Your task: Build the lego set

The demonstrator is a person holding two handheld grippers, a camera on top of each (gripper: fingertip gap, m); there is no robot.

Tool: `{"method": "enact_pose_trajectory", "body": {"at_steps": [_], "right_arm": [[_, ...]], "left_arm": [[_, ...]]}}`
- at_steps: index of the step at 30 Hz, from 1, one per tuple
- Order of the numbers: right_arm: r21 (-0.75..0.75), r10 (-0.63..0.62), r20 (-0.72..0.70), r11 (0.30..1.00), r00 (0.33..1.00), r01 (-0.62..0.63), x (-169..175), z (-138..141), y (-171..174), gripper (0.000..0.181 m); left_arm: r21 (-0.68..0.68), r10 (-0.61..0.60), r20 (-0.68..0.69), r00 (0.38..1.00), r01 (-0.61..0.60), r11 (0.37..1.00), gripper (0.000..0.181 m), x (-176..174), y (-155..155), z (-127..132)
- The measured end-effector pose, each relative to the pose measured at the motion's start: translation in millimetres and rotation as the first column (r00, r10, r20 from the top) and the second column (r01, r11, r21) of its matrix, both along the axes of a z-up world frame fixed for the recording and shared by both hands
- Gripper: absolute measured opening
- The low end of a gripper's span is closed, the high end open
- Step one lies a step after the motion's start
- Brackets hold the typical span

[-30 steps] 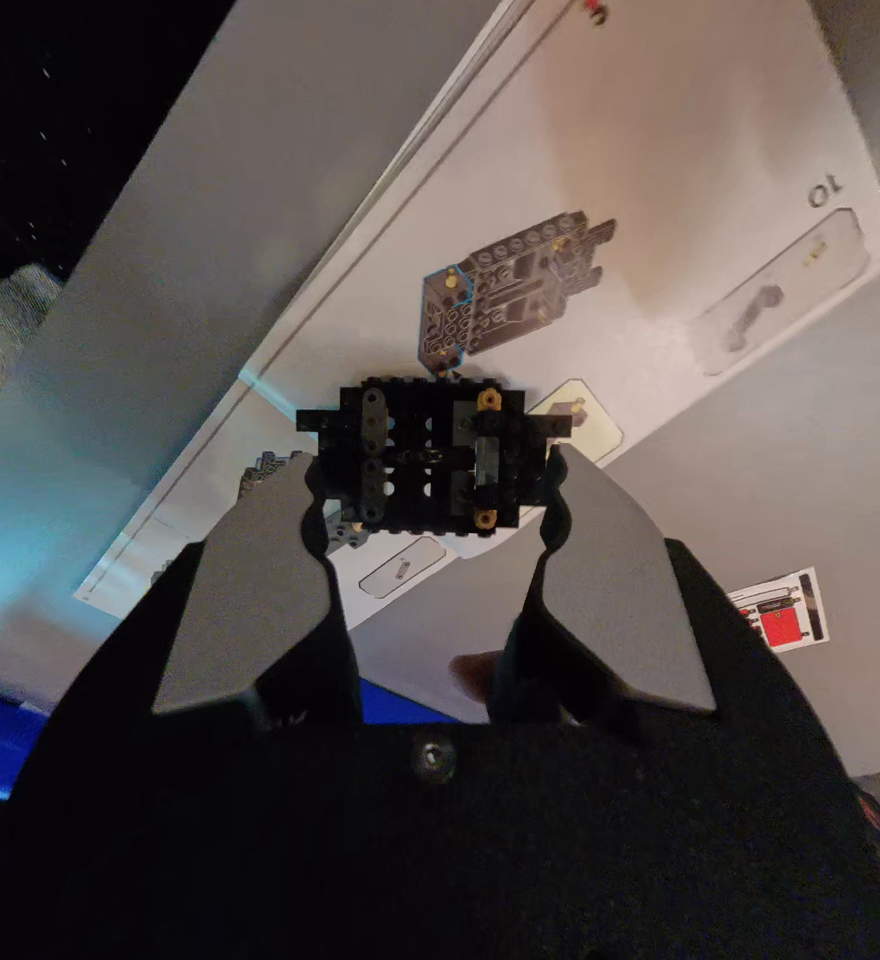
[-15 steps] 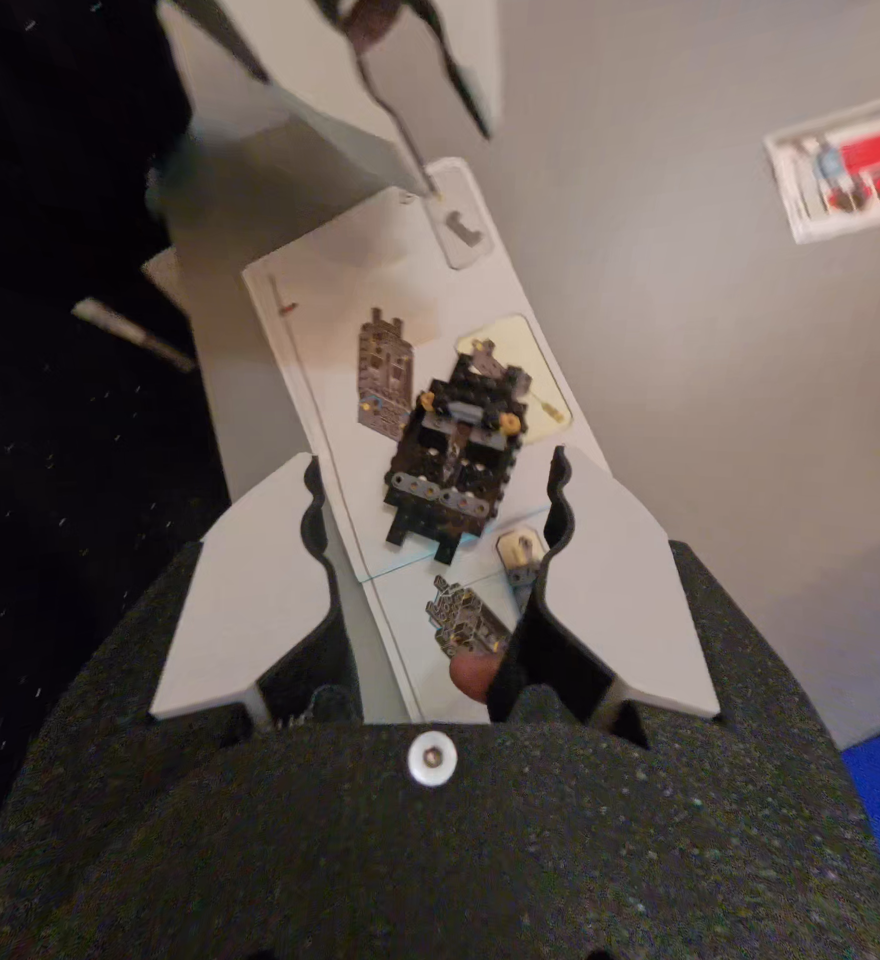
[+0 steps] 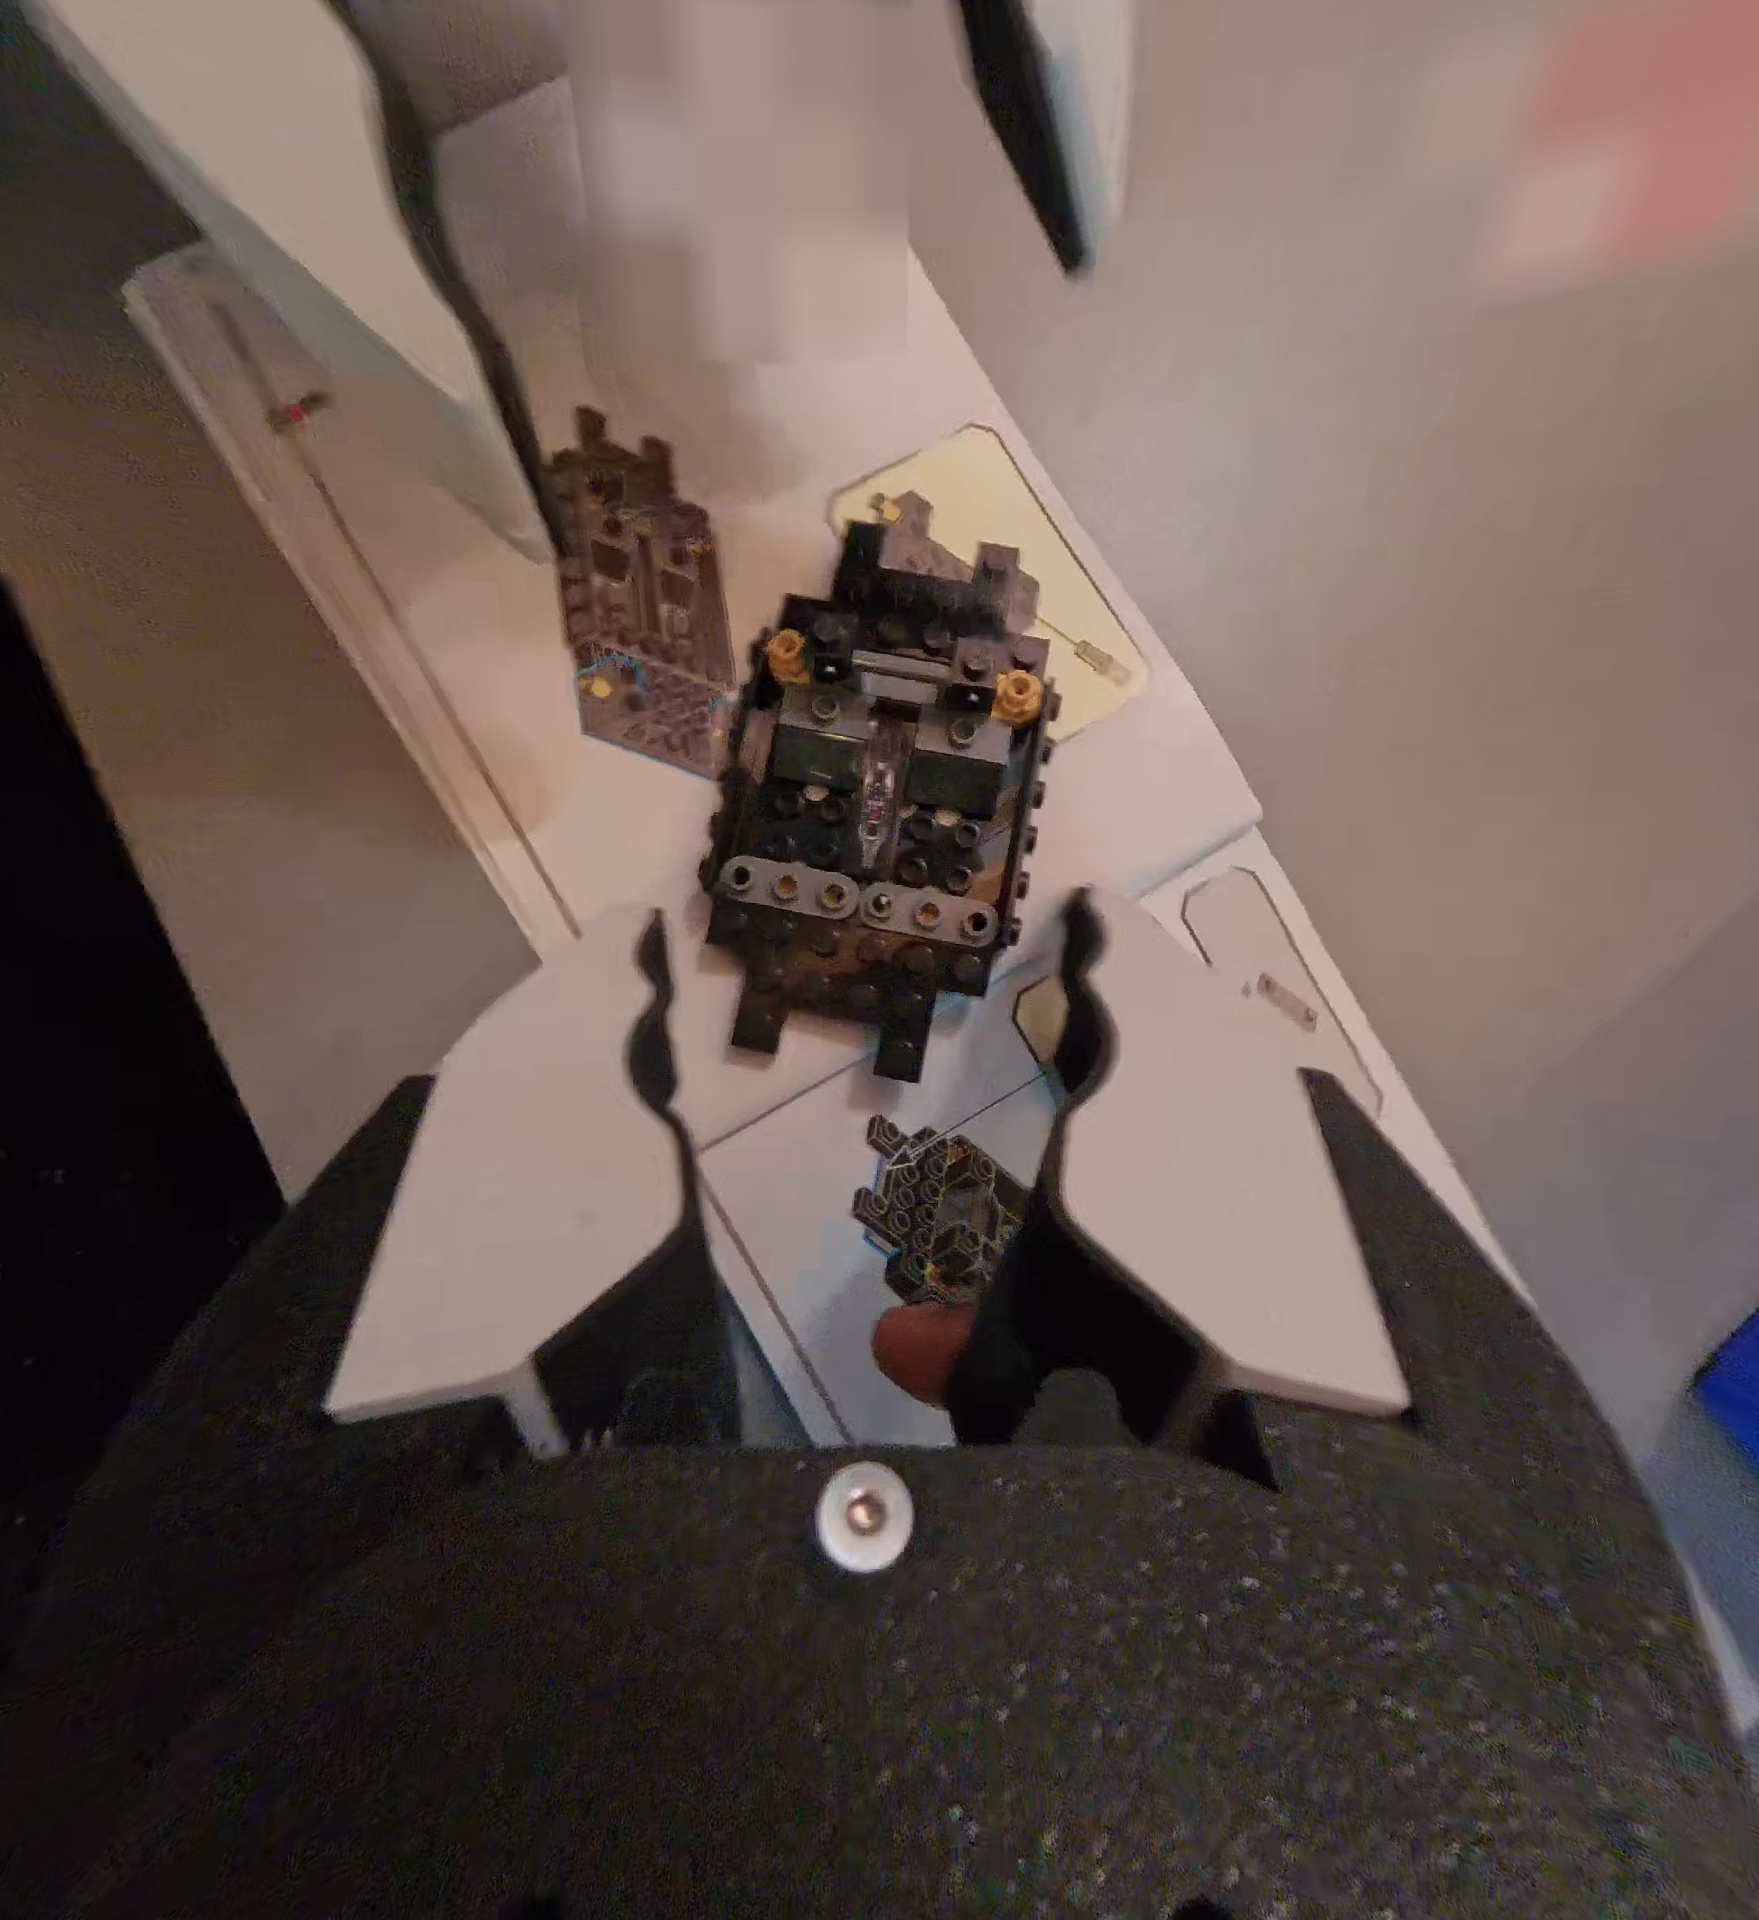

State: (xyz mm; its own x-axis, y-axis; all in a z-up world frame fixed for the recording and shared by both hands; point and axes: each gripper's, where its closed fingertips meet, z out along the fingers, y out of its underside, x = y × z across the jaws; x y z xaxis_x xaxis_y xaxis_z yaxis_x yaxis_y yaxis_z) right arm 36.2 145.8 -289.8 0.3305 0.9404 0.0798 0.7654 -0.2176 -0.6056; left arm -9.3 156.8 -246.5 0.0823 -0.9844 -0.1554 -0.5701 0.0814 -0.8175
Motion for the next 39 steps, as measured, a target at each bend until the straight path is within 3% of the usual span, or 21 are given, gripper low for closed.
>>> {"method": "enact_pose_trajectory", "body": {"at_steps": [1, 4, 7, 11, 16, 20, 26, 30, 35, 39], "right_arm": [[0.009, 0.072, -0.003, 0.997, 0.997, -0.072, -0.8, 2.1, -2.6, 0.057], [-0.012, 0.298, 0.024, 0.955, 0.954, -0.298, 2.4, 0.6, -10.1, 0.057], [-0.038, 0.499, 0.044, 0.867, 0.866, -0.497, 6.7, 2.0, -16.0, 0.056], [-0.048, 0.630, 0.086, 0.776, 0.771, -0.629, 6.0, 4.3, -11.1, 0.056], [-0.023, 0.652, 0.174, 0.752, 0.738, -0.659, -3.6, 12.0, 15.6, 0.057], [-0.028, 0.670, 0.136, 0.739, 0.730, -0.673, -24.4, 23.7, 26.3, 0.056], [-0.105, 0.694, 0.129, 0.720, 0.708, -0.686, -48.7, 11.4, 31.3, 0.056], [-0.146, 0.689, 0.147, 0.724, 0.709, -0.674, -51.2, 0.8, 30.3, 0.056], [-0.105, 0.638, 0.084, 0.770, 0.766, -0.630, -53.1, 15.2, 33.5, 0.069], [-0.037, 0.555, 0.051, 0.832, 0.830, -0.554, -33.8, 40.2, 34.6, 0.075]], "left_arm": [[0.006, -0.008, 0.009, 1.000, 0.008, 1.000, 0.077, 3.6, -0.9, -0.2], [-0.015, -0.069, 0.037, 0.997, 0.070, 0.997, 0.080, 14.5, -12.2, 0.5], [-0.054, -0.129, 0.009, 0.992, 0.129, 0.990, 0.079, 21.1, -25.3, -6.4], [-0.084, -0.145, -0.099, 0.985, 0.137, 0.987, 0.077, 18.2, -29.1, -21.2], [-0.042, -0.055, -0.084, 0.995, 0.051, 0.998, 0.069, -5.2, -10.9, -10.2], [-0.023, 0.030, -0.040, 0.999, -0.031, 0.999, 0.067, -29.3, 2.5, 3.8], [-0.028, 0.071, -0.158, 0.985, -0.076, 0.997, 0.068, -44.0, 10.1, -18.9], [-0.026, 0.054, -0.155, 0.986, -0.059, 0.998, 0.064, -40.2, 9.5, -21.7], [-0.036, 0.046, -0.163, 0.986, -0.052, 0.998, 0.062, -42.0, 9.0, -25.9], [-0.025, 0.043, -0.146, 0.988, -0.047, 0.999, 0.058, -42.0, 8.6, -21.6]]}}
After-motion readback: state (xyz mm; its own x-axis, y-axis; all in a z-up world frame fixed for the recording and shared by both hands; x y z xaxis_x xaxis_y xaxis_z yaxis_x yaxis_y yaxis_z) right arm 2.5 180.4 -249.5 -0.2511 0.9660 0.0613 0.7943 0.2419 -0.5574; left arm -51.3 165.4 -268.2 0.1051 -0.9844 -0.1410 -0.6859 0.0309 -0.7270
